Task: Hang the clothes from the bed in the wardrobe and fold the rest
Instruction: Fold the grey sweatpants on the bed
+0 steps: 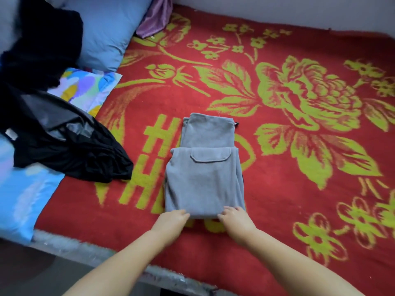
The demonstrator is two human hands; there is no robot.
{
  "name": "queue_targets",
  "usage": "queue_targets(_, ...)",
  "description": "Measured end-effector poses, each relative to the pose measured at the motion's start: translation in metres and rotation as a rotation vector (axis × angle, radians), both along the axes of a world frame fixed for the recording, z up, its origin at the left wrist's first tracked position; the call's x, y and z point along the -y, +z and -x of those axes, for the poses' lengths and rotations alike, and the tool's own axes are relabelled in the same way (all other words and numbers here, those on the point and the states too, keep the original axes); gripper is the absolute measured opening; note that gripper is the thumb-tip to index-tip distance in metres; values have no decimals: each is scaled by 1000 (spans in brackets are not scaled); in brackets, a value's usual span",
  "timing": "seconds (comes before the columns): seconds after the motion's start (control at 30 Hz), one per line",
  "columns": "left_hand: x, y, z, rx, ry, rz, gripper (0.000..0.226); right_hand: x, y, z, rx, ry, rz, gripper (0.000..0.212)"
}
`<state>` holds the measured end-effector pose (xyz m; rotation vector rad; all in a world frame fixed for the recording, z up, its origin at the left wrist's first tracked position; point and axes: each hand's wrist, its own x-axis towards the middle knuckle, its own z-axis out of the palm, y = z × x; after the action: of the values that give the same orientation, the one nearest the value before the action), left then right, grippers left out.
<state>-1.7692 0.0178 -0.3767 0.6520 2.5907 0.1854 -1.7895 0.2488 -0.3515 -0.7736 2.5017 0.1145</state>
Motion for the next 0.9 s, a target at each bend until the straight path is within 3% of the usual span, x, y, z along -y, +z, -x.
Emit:
queue_targets(0.03,3,0,-6,-25,-4,35,32,-5,0,-5,18,-7,-39,38)
queue_targets(0.1,-1,4,-5,19,-1,82,64,-12,-8,-11,1,-48,-70,46)
queue_targets(0.17,-9,0,5,-20,94,134,100,-10,-23,1,75,-90,-77,83)
queue_targets(0.23,-19,-14,23,-20,136,206,101,-3,-45,11,-14,-88,-80,102)
queue_targets(0.37,-21,-49,37,-39,128,188,72,10,-70,27,-79,-108,-82,63)
queue_targets(0.4,-19,-56,39,42,100,205,70,9,-74,31,-75,-117,-86,61)
queue_targets(0.53,-16,-47,45,-24,117,137,69,7,-70,37,-74,-71,-81,55)
queue_targets(0.67,-15,-10,45,291,42,214,81,8,-25,29,-34,-59,-23,50)
queue_targets(0.77,-9,25,30,528,-85,223,80,6,8,8,257,49,-35,60)
queue_targets(0.83,-2,45,34,670,-121,216,79,8,34,6,389,36,2,53)
queue_targets(0.9,2,70,61,695,-105,151,66,7,61,30,461,-2,65,45)
